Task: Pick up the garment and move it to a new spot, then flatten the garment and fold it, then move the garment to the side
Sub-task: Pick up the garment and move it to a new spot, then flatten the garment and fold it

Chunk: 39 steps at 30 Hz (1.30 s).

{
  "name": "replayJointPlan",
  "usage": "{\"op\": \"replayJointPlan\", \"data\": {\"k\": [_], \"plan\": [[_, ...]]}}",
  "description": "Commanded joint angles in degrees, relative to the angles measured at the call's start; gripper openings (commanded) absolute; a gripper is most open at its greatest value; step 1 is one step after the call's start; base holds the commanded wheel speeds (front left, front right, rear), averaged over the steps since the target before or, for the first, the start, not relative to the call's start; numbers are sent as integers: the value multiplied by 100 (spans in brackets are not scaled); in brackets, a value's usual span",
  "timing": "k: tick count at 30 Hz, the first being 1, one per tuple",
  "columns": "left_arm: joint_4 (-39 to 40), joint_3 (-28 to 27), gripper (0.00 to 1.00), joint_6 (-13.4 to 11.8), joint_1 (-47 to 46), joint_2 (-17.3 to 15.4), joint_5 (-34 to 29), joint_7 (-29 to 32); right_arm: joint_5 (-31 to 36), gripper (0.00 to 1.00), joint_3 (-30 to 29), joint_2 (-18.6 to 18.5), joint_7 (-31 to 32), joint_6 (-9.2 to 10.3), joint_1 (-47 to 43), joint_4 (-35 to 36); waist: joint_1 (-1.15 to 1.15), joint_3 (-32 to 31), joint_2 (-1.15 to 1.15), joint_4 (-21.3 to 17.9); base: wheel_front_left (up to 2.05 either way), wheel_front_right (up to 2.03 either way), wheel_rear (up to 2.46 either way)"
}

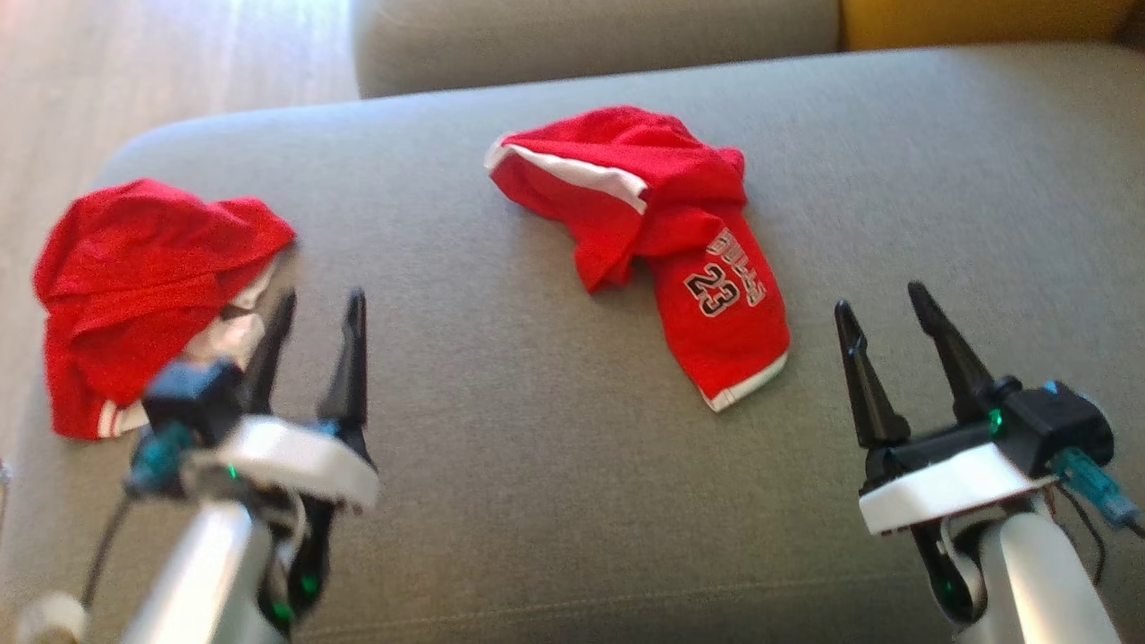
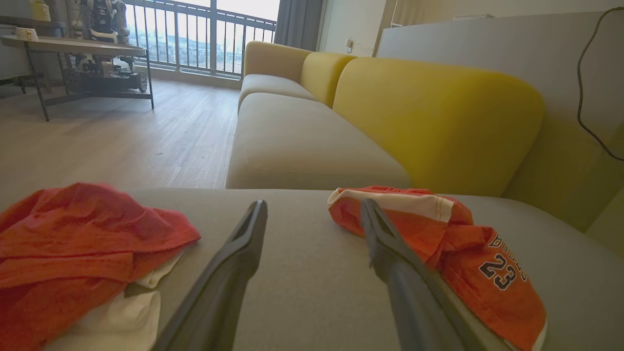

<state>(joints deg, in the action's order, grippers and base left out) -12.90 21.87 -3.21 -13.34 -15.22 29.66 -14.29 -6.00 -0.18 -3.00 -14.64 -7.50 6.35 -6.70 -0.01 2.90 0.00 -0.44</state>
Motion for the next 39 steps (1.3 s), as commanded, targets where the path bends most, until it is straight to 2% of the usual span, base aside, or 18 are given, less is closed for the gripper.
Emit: {"op": "replayJointPlan", "data": {"k": [1,6,11,16,20,26,30,33,39], "plan": [[252,-232,100,-87,-99,-15,-81,-65,-11,100,93,13,-36,1,59,149,1,-186,0,173,0,0,0],[417,-546,100,-126,526,461,-283,-69,-139,100,22,13,-36,1,-138,106,1,-286,0,266,0,0,0],[515,-815,100,121,812,720,-618,-70,-401,100,75,13,-36,1,-173,30,1,-301,0,318,0,0,0],[420,-887,100,410,771,870,-839,-70,-355,100,61,13,-34,1,-75,-151,1,-205,0,429,0,0,0],[338,-898,100,547,697,986,-963,-70,-231,100,7,13,97,1,209,-732,1,-39,0,579,0,0,0],[152,-895,100,667,635,1125,-977,-71,-805,100,-112,13,305,1,877,-2193,1,230,0,847,0,0,0],[32,-900,100,723,535,1174,-969,-71,-617,100,-145,13,147,1,1320,-2963,1,374,0,1019,0,0,0],[11,-912,100,742,493,1189,-977,-71,-469,100,-186,13,78,1,1501,-3228,1,426,0,1083,0,0,0],[-43,-913,100,781,443,1219,-960,-71,396,100,-637,13,-23,1,1939,-3627,1,592,0,1208,0,0,0]]}}
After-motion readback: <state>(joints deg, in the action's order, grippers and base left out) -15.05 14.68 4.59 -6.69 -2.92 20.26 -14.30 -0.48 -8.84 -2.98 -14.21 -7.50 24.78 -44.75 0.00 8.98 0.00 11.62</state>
